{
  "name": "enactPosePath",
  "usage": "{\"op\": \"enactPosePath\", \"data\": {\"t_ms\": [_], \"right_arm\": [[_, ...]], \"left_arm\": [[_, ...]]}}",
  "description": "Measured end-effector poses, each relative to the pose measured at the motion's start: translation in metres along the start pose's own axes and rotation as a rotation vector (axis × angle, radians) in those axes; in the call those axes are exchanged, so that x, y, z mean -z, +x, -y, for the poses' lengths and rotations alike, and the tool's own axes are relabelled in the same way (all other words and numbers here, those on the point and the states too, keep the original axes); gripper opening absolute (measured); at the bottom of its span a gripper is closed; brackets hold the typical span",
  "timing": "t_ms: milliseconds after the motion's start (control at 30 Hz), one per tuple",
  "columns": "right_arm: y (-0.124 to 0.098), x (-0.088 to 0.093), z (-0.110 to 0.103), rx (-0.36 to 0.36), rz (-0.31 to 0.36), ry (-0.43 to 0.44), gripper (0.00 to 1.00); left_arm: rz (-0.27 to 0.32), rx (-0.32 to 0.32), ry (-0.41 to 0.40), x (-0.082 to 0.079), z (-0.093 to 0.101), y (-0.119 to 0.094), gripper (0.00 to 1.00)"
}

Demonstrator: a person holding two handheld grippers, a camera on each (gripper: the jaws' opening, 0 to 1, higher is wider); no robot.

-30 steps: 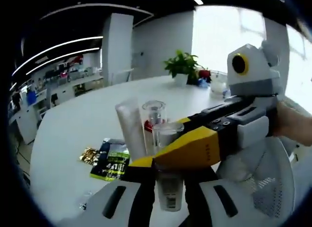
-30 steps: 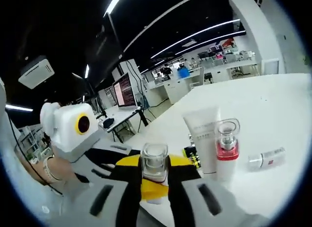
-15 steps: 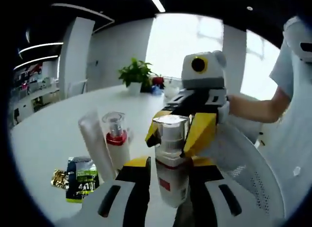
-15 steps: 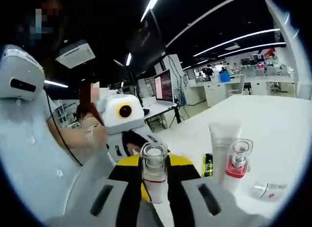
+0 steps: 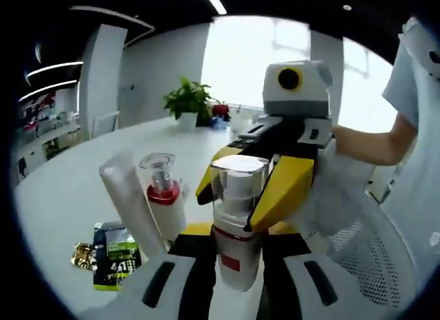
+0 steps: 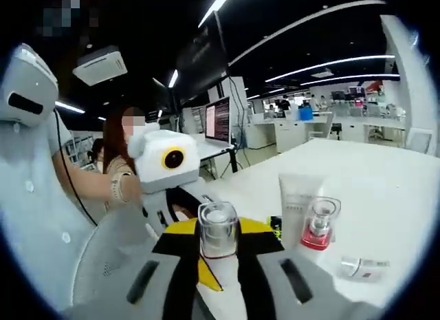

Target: Arrange the skincare products in the storage area until every visible bottle or jar stands upright without overlapping.

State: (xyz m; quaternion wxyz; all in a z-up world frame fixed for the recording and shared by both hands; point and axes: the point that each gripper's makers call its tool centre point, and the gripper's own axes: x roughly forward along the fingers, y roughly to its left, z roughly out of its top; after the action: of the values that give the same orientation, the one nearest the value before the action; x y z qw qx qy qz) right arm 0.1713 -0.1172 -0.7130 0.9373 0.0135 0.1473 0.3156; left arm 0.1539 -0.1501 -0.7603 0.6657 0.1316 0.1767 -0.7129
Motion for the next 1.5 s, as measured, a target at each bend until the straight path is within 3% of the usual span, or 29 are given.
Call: {"op": "enactPosePath", "data": {"t_ms": [100, 233, 333, 433, 500, 600, 733, 900, 933, 1133, 1367, 1500], "right_arm": [[0.002, 0.002, 0.002, 0.074, 0.021, 0.023, 0.22], [0.001, 0.001, 0.01, 0.187, 0.067, 0.14, 0.23], [0.0, 0.0, 0.014, 0.253, 0.091, 0.159, 0.23], [0.0, -0.003, 0.011, 0.28, 0.099, 0.156, 0.22], [-0.003, -0.006, 0.012, 0.287, 0.115, 0.165, 0.22], [-0.006, -0.004, 0.012, 0.267, 0.11, 0.17, 0.21], [-0.011, 0.0, 0.008, 0.175, 0.105, 0.165, 0.21], [-0.014, -0.004, -0.002, 0.014, 0.104, 0.064, 0.2], [-0.013, -0.006, -0.006, -0.031, 0.1, 0.001, 0.2], [-0.009, -0.002, -0.02, -0.201, 0.075, -0.119, 0.2], [-0.003, 0.013, -0.022, -0.315, 0.028, -0.256, 0.21], [-0.001, 0.023, -0.02, -0.335, 0.0, -0.294, 0.21]], "left_arm": [[-0.008, -0.052, -0.006, 0.002, 0.0, 0.002, 0.21], [0.027, -0.176, -0.082, -0.001, -0.011, 0.002, 0.21], [0.023, -0.249, -0.073, -0.002, -0.017, 0.001, 0.21], [-0.026, -0.309, -0.052, -0.003, -0.017, -0.003, 0.21], [-0.021, -0.339, -0.047, -0.007, -0.016, -0.006, 0.21], [-0.024, -0.321, -0.022, -0.006, -0.013, -0.005, 0.21], [-0.035, -0.244, 0.028, -0.003, -0.004, -0.004, 0.2], [0.021, -0.082, 0.039, -0.01, 0.008, -0.004, 0.19], [0.021, -0.055, 0.052, -0.009, 0.01, -0.004, 0.19], [0.016, 0.077, 0.13, -0.006, 0.014, -0.001, 0.26], [-0.045, 0.137, 0.203, 0.009, 0.016, 0.007, 0.23], [-0.076, 0.168, 0.233, 0.019, 0.016, 0.013, 0.23]]}}
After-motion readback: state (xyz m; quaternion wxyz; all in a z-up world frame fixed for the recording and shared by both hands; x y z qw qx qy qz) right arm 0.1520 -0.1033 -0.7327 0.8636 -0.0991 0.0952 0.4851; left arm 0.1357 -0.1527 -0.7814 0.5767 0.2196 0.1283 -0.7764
